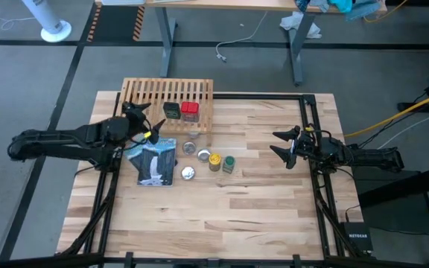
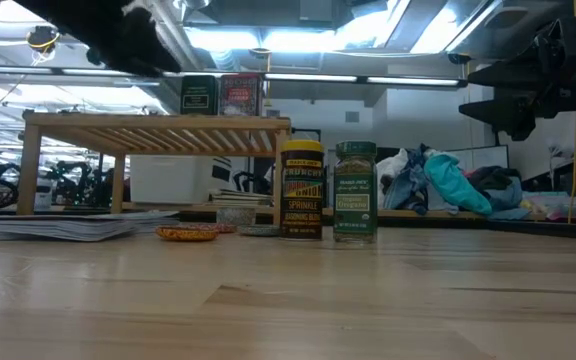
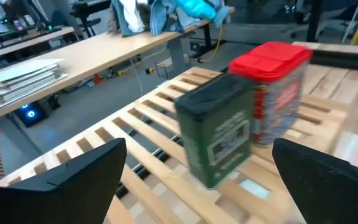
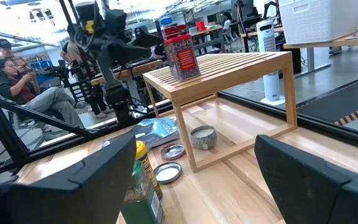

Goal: Shelf spices
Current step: Remove the black seasoning can from the shelf

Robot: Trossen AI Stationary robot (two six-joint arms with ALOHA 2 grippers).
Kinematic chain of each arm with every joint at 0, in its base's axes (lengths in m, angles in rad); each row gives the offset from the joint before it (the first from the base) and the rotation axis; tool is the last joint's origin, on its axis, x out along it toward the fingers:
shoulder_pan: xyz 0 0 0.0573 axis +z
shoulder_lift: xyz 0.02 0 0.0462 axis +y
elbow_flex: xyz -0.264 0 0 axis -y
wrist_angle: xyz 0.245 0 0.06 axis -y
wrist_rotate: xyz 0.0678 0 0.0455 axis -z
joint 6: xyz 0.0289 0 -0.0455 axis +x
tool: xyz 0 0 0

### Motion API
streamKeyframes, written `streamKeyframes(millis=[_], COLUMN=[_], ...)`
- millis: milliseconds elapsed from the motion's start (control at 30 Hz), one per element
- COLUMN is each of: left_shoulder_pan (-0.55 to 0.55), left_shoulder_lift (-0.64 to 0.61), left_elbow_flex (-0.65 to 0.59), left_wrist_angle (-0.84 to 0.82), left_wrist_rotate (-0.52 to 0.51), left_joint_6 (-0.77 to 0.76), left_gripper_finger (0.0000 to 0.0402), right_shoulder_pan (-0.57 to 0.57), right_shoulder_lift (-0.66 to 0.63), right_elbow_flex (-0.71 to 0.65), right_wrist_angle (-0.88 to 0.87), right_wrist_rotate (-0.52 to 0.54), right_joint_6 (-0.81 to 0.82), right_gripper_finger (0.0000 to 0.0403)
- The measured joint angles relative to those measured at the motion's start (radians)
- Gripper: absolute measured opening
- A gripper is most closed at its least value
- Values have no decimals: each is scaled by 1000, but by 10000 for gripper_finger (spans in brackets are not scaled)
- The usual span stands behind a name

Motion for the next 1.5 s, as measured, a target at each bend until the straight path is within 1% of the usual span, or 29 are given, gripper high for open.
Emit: streamKeyframes(millis=[167, 400, 533, 667, 800, 900, 1033, 1167, 1300, 1500], left_shoulder_pan=[163, 370, 450, 515, 561, 584, 607, 611, 611, 611], left_shoulder_lift=[0, 12, 46, 103, 166, 210, 262, 302, 316, 315], left_elbow_flex=[0, 0, 0, 0, 0, 0, 0, 0, 0, 0], left_wrist_angle=[-4, 20, 67, 88, 151, 203, 234, 248, 279, 304], left_wrist_rotate=[178, 484, 616, 719, 818, 865, 916, 954, 962, 961], left_joint_6=[57, 105, 144, 145, 164, 170, 169, 167, 146, 103], left_gripper_finger=[399, 399, 398, 398, 398, 398, 397, 382, 348, 271], right_shoulder_pan=[0, 0, 0, 0, 0, 0, 0, 0, 0, 0], right_shoulder_lift=[0, 0, 0, 0, 0, 0, 0, 0, 0, 0], right_elbow_flex=[0, 0, 0, 0, 0, 0, 0, 0, 0, 0], right_wrist_angle=[0, 0, 0, 0, 0, 0, 0, 0, 0, 0], right_wrist_rotate=[0, 0, 0, 0, 0, 0, 0, 0, 0, 0], right_joint_6=[0, 0, 0, 0, 0, 0, 0, 0, 0, 0], right_gripper_finger=[335, 335, 335, 335, 335, 335, 335, 335, 335, 335])
